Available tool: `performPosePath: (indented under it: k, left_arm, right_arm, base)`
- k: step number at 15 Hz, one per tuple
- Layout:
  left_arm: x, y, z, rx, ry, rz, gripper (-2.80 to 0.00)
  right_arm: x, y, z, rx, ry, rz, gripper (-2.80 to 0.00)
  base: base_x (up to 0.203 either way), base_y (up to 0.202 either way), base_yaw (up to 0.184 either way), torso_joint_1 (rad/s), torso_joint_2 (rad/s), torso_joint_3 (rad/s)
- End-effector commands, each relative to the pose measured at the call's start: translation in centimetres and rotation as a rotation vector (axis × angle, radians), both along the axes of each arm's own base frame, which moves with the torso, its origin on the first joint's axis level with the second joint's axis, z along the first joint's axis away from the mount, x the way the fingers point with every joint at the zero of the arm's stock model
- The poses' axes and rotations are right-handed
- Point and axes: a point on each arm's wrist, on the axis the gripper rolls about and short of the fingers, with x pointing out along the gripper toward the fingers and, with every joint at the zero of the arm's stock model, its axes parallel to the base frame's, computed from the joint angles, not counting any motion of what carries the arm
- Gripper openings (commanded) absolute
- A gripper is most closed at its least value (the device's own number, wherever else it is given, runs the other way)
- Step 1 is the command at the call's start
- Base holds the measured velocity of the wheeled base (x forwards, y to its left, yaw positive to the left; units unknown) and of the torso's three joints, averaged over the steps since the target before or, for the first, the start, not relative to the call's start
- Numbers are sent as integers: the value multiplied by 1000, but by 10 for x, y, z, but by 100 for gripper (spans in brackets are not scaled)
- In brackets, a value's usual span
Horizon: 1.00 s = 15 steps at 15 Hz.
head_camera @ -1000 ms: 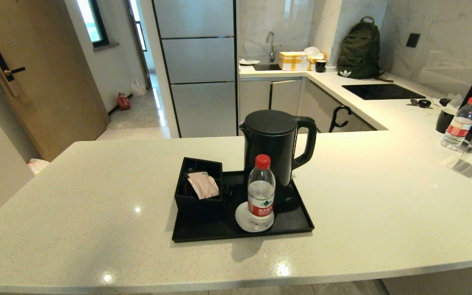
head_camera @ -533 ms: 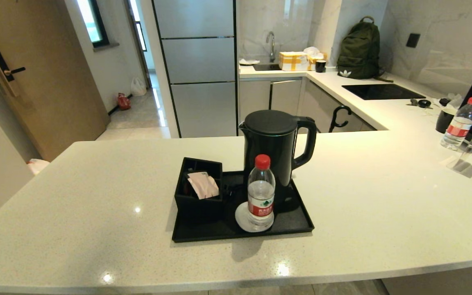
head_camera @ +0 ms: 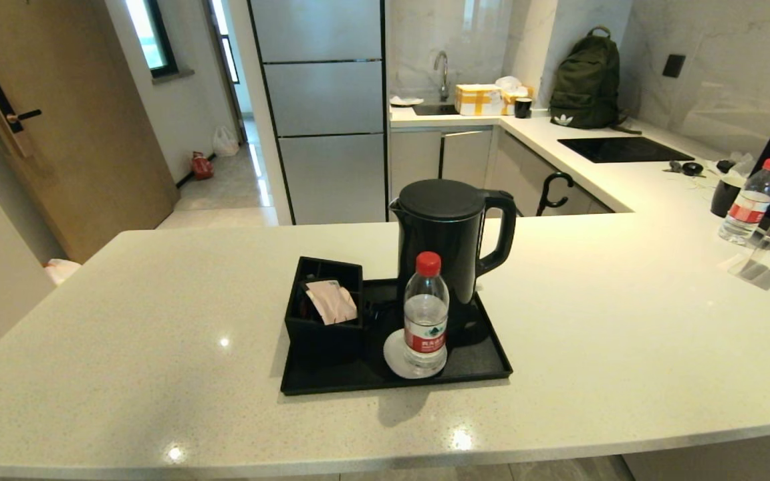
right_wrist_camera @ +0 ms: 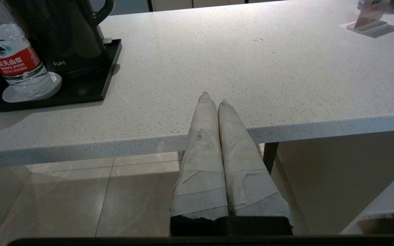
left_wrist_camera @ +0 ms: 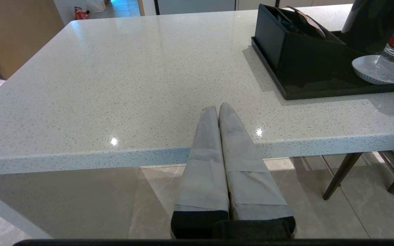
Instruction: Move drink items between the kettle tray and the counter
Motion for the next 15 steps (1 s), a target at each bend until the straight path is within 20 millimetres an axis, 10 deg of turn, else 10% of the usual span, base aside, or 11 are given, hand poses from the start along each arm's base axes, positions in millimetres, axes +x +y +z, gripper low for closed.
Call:
performPosePath:
  k: [1, 15]
  left_arm:
    - [0, 0, 0, 0, 1, 0, -280]
    - [0, 0, 0, 0, 1, 0, -280]
  right_arm:
    - [0, 0, 0, 1, 0, 0, -280]
    - [0, 0, 0, 1, 0, 0, -280]
  base:
    - [0, 0, 0, 0, 0, 0]
    - [0, 0, 0, 0, 0, 0]
